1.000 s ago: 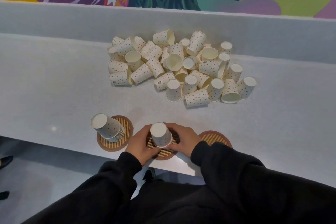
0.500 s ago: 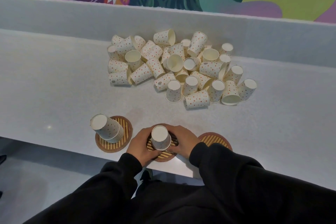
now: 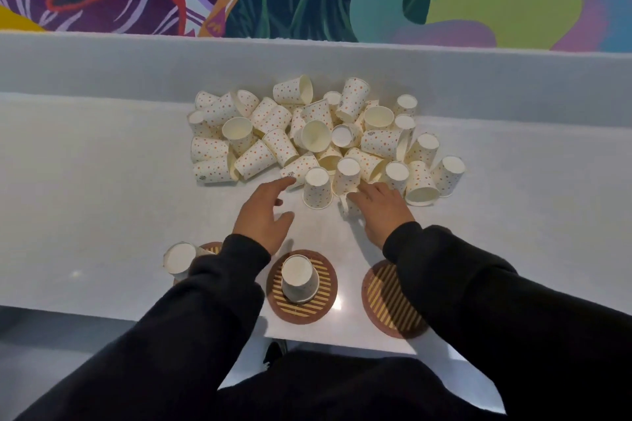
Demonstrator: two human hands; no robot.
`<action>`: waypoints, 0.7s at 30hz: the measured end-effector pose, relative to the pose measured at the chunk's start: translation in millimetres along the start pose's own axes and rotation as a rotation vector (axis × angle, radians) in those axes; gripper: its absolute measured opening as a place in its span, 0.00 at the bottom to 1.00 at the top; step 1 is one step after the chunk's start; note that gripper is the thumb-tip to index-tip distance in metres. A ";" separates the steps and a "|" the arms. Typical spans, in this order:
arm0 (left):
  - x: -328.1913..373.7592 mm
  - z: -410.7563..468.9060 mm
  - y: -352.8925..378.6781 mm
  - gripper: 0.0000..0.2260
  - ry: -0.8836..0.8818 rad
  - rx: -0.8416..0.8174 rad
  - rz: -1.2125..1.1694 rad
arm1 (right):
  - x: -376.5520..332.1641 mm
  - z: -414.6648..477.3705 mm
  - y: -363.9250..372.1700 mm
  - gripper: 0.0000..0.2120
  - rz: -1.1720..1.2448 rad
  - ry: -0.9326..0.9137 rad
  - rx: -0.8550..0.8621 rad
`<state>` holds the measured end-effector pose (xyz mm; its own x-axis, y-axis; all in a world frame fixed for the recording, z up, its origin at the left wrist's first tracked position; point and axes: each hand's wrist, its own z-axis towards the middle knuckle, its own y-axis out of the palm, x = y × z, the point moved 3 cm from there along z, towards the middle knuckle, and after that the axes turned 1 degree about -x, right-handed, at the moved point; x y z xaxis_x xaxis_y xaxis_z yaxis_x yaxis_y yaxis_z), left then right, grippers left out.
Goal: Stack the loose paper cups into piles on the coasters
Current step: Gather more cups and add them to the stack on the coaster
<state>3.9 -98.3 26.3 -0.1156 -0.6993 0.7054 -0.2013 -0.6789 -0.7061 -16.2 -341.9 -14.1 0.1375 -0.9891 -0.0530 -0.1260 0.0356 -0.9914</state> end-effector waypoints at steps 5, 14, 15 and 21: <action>22.0 43.4 31.7 0.33 0.139 -0.337 0.380 | -5.0 6.8 -1.2 0.32 -0.065 0.002 -0.028; 16.2 43.1 26.8 0.12 0.165 -0.248 0.530 | 2.9 -6.9 4.1 0.29 0.119 0.032 -0.024; 15.9 42.5 27.3 0.11 0.154 -0.269 0.509 | 3.2 -7.6 3.9 0.29 0.171 0.052 -0.018; 18.4 36.5 27.0 0.08 0.054 -0.256 0.373 | 0.0 -12.0 3.7 0.30 0.460 0.128 -0.023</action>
<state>31.9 -137.8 18.0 -0.2746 -0.8685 0.4128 -0.3693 -0.3011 -0.8792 -28.5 -343.5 -16.4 -0.0597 -0.8811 -0.4692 -0.1669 0.4722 -0.8655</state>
